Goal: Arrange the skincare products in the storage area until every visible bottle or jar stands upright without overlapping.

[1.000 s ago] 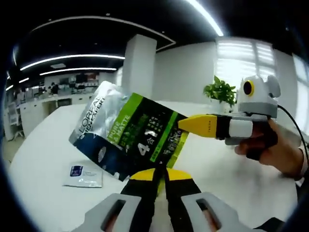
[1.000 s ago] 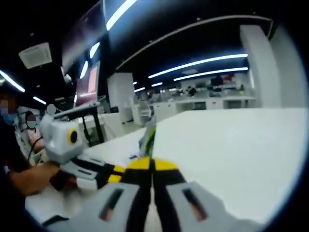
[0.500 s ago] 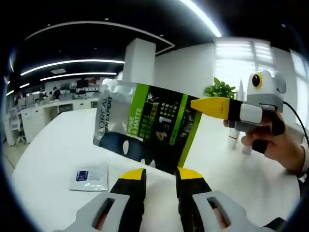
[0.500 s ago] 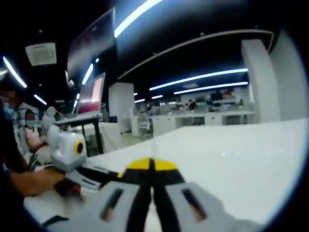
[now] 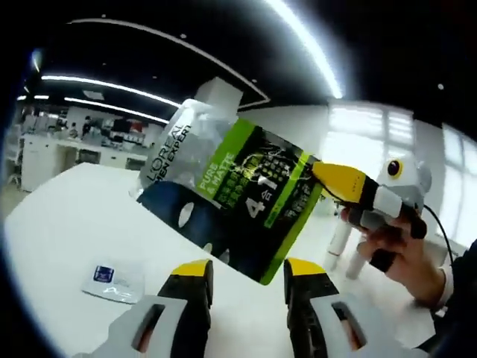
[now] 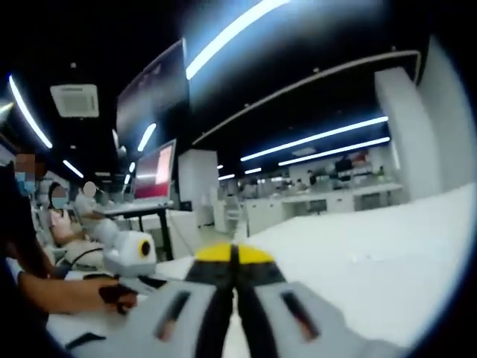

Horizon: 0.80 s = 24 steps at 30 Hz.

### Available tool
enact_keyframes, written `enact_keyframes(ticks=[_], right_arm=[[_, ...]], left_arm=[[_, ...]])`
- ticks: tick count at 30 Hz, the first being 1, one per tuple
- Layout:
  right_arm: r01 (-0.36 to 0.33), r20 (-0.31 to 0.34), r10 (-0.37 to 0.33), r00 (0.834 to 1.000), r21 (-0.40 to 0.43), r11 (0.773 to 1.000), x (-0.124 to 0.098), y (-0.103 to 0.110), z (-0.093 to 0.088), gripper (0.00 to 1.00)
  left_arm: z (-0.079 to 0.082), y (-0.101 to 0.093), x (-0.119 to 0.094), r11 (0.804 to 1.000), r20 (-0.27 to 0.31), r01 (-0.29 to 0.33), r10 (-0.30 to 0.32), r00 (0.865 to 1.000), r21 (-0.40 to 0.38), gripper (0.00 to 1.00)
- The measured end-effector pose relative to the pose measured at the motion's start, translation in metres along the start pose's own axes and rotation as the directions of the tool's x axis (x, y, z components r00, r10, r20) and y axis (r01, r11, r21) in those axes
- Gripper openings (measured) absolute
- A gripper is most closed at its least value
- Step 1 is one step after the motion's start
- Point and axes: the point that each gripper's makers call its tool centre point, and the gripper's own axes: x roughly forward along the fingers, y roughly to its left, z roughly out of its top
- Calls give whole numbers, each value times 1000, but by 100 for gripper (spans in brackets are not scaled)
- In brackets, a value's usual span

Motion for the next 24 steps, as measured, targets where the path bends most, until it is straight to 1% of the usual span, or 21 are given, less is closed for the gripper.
enact_keyframes(ticks=[3, 4, 6, 7, 8, 10, 12, 14, 15, 17, 21, 23, 24], right_arm=[[-19, 24, 19, 1000, -9, 1000, -4, 6, 6, 0], [-29, 35, 29, 999, -3, 1000, -6, 8, 8, 0], [-40, 42, 40, 998, -16, 999, -8, 13, 11, 0], [-43, 47, 44, 998, -22, 999, -10, 14, 13, 0], [-47, 53, 48, 997, -25, 999, -10, 15, 14, 0], [-60, 68, 62, 996, -31, 998, -13, 18, 18, 0], [-66, 84, 68, 994, -31, 997, -15, 20, 21, 0], [-78, 99, 82, 992, -39, 996, -19, 25, 25, 0], [-84, 107, 88, 990, -42, 996, -21, 27, 27, 0], [-92, 122, 96, 988, -42, 995, -19, 26, 31, 0], [-123, 168, 128, 977, -42, 992, -22, 30, 42, 0], [-130, 177, 137, 975, -51, 990, -23, 32, 45, 0], [-134, 185, 140, 973, -44, 990, -24, 33, 46, 0]], left_arm=[[-1, -8, -3, 999, 13, 20, -20, 1000, -26, 40], [1, -10, -3, 999, 24, 35, -34, 999, -34, 40], [6, -19, -4, 996, 57, 72, -69, 996, -46, 40], [9, -19, -3, 995, 67, 85, -81, 994, -56, 40], [13, -21, -2, 989, 87, 122, -114, 990, -87, 40], [16, -21, -2, 981, 105, 147, -134, 985, -126, 43], [15, -28, -5, 982, 114, 152, -139, 984, -112, 42], [19, -31, -6, 981, 137, 167, -152, 979, -103, 42], [19, -38, -8, 979, 152, 177, -161, 975, -100, 43], [22, -46, -11, 972, 183, 206, -183, 966, -113, 43], [24, -49, -13, 962, 211, 233, -200, 957, -144, 43], [29, -53, -14, 950, 240, 272, -231, 943, -153, 43], [34, -54, -15, 942, 263, 297, -249, 932, -159, 43]])
